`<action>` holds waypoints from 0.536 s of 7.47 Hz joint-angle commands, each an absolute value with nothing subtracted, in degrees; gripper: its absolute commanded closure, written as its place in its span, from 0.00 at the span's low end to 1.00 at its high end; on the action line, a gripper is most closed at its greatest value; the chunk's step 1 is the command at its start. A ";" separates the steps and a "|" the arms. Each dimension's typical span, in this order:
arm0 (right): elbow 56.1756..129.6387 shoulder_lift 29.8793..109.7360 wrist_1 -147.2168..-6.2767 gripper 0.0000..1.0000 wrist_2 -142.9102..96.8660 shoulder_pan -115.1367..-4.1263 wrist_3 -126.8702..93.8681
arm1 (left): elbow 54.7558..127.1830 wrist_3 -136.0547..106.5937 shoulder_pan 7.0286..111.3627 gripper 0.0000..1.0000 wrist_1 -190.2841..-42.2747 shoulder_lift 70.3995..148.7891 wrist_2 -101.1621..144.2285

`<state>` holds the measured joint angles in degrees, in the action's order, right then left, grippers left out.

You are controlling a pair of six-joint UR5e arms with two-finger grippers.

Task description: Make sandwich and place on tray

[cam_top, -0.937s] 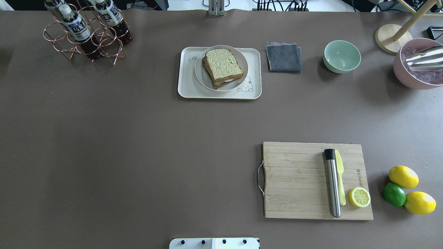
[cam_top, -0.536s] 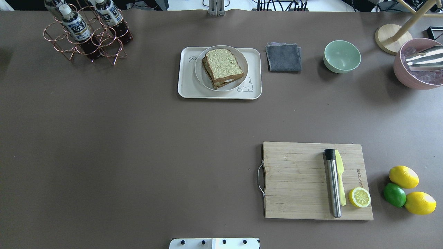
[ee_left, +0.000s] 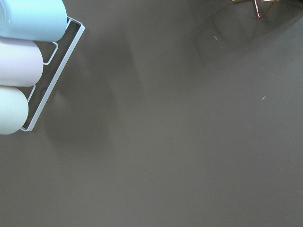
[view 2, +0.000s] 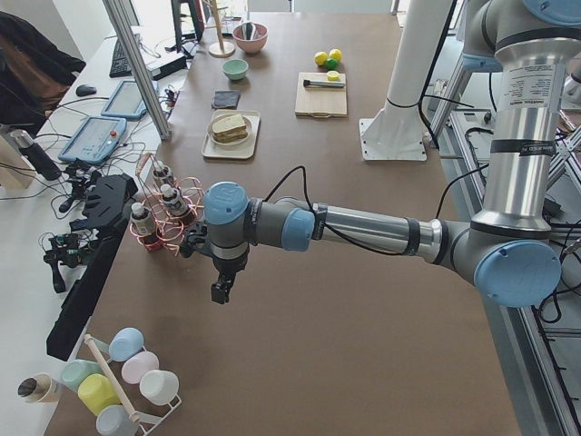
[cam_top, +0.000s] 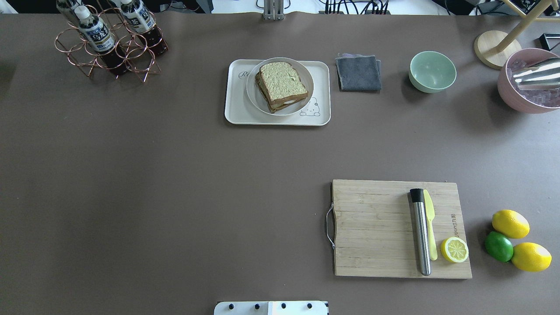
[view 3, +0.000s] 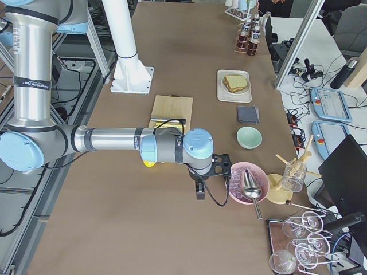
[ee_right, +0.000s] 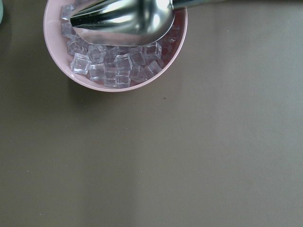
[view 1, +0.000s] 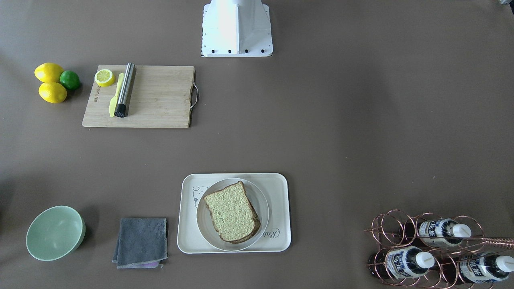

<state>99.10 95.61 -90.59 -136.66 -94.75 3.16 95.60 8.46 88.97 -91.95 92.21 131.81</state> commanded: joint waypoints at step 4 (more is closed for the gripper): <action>99.15 94.75 -90.61 0.01 -136.23 -94.66 2.99 | 95.27 8.26 89.30 0.02 -92.29 90.88 132.10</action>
<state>99.51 95.45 -90.58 -136.41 -94.74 3.07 95.27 8.27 89.29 -92.32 90.91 132.09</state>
